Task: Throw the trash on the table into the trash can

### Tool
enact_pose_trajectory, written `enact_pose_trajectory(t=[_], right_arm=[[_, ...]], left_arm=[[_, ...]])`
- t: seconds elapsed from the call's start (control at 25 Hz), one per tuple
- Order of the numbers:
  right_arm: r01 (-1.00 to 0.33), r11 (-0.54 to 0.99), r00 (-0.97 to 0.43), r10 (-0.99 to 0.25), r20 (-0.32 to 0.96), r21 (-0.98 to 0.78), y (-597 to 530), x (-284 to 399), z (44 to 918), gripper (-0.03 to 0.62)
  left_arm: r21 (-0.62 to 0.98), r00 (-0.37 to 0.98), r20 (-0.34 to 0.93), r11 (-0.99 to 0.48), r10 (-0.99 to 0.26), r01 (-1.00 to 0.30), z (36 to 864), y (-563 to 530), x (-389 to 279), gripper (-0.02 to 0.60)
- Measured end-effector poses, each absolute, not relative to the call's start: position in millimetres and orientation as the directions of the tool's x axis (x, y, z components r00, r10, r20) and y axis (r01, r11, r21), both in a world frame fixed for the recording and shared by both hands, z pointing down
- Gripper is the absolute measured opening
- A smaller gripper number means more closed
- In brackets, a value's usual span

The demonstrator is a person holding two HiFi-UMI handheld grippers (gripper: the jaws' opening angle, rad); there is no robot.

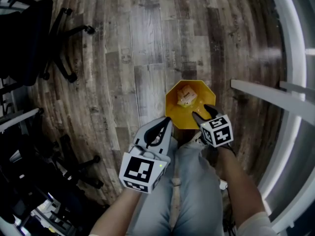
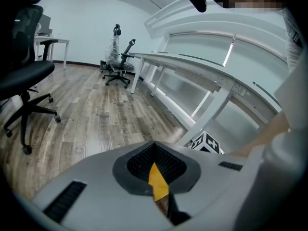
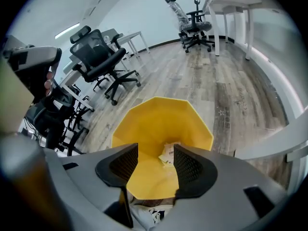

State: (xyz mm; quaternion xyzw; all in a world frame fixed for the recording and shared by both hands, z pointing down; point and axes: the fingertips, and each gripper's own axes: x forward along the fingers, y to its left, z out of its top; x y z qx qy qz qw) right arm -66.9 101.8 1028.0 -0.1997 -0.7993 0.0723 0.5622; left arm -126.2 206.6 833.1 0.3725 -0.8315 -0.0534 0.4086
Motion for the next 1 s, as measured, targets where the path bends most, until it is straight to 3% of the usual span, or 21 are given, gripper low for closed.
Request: enact_pose_trajectory(t=[0.52, 0.76, 1.0], right_arm=[[0.301, 0.894, -0.349, 0.426, 0.835, -0.331, 82.7, -62.3, 830.1, 0.227], [0.271, 0.907, -0.453, 0.415, 0.789, -0.322, 73.8, -59.1, 718.8, 0.087], [0.263, 0.915, -0.531, 0.403, 0.746, -0.307, 57.8, -45.3, 610.7, 0.046]], left_arm=[[0.371, -0.383, 0.623, 0.689, -0.682, -0.622, 694.9, 189.7, -124.8, 0.000], [0.348, -0.370, 0.621, 0.666, -0.691, -0.660, 618.5, 186.8, -114.5, 0.002], [0.336, -0.325, 0.630, 0.625, -0.705, -0.705, 544.8, 185.5, -93.6, 0.000]])
